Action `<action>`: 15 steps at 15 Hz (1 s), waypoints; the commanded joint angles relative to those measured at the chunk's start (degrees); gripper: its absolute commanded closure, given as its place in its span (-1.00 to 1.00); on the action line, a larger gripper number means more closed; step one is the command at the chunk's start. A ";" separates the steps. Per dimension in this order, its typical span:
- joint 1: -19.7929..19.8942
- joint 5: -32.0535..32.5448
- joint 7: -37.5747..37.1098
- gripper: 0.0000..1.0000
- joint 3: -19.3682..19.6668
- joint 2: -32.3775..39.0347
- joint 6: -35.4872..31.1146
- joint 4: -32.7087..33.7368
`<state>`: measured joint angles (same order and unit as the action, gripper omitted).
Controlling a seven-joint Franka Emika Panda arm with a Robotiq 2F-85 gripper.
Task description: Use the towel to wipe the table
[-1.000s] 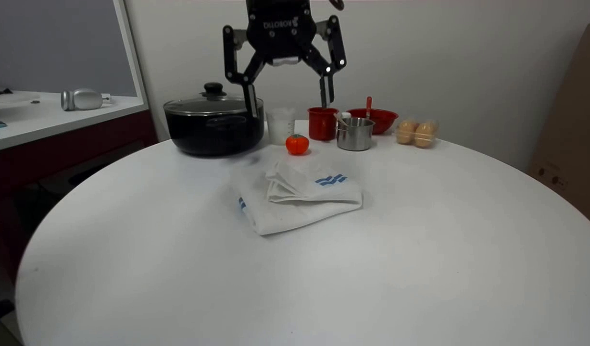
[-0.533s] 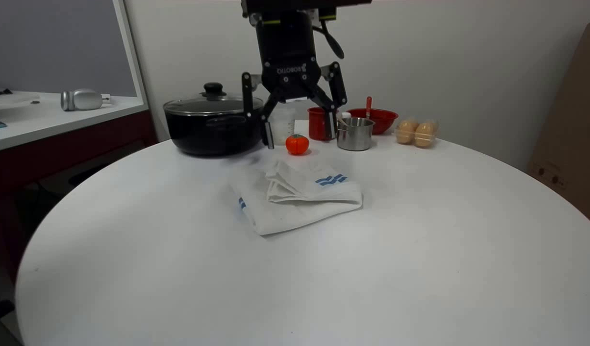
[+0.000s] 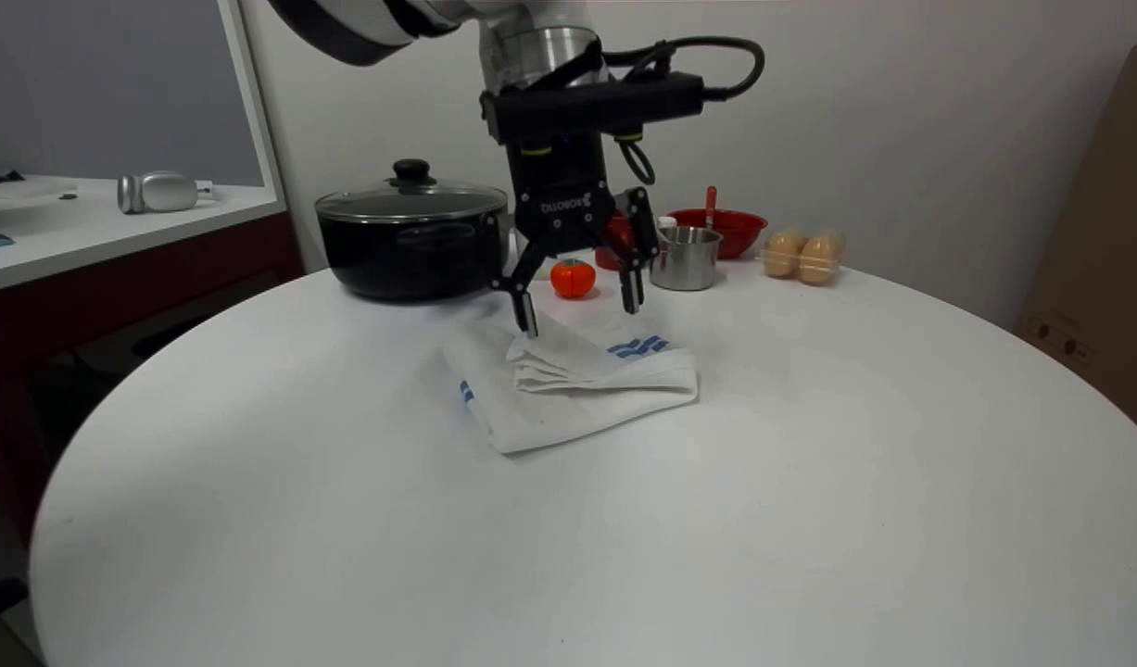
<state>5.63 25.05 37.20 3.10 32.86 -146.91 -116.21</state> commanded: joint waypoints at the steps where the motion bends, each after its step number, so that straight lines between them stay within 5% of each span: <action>1: -0.65 0.95 -1.61 -0.95 0.34 3.58 -1.56 1.74; 2: -0.67 1.09 -1.66 -0.46 0.48 4.24 -1.94 1.78; 4: -0.60 1.10 -1.78 -0.41 0.70 5.23 -2.37 1.99; 12: 1.18 -2.31 -5.06 0.78 0.30 3.64 -1.52 1.20; 15: 2.74 -4.24 -8.31 1.00 0.86 3.24 -1.26 1.12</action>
<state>6.69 22.79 31.62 3.67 36.74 -148.28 -114.59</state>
